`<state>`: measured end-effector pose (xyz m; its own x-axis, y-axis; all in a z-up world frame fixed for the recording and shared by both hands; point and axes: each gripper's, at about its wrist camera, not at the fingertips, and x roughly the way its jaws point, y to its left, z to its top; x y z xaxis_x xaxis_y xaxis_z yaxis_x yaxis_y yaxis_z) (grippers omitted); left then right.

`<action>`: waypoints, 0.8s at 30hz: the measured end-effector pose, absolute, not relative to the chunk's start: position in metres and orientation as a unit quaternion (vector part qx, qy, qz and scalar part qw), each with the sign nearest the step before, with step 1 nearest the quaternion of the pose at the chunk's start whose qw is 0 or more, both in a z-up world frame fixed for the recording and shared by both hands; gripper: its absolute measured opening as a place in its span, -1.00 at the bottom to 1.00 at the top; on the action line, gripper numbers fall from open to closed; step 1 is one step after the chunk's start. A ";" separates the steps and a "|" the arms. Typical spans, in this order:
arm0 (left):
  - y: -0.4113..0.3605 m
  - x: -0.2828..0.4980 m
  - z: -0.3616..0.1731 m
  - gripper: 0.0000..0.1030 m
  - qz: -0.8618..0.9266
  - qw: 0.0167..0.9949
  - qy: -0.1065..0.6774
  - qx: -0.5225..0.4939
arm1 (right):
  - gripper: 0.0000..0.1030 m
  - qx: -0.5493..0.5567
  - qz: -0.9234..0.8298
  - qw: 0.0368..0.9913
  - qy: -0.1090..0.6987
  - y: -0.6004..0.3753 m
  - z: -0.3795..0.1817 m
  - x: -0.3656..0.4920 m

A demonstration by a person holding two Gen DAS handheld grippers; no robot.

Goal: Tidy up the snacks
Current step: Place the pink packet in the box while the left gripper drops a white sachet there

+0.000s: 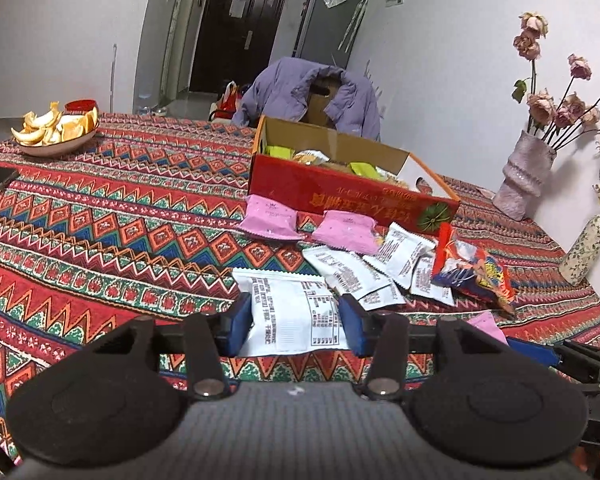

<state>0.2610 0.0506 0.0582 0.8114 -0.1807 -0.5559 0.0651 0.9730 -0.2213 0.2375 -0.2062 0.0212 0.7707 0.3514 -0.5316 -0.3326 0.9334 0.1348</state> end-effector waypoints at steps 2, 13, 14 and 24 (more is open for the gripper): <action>0.049 0.262 0.061 -0.06 -0.069 0.948 0.296 -0.098 | 0.15 0.021 0.184 0.942 0.279 -0.209 0.026 0.237; 0.038 0.377 0.117 -0.06 -0.111 0.953 0.264 -0.097 | 0.15 0.063 0.233 0.939 0.246 -0.238 0.095 0.354; 0.036 0.392 0.120 -0.06 -0.115 0.952 0.266 -0.095 | 0.15 0.069 0.228 0.939 0.248 -0.241 0.102 0.377; 0.004 0.558 0.093 -0.06 -0.108 0.935 0.326 -0.084 | 0.15 0.133 0.211 0.900 0.357 -0.233 0.084 0.608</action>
<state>0.5581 0.0041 0.0928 0.7639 -0.2574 -0.5918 0.1475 0.9624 -0.2283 0.6077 -0.2335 0.0837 0.6555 0.4748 -0.5872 -0.2848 0.8756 0.3901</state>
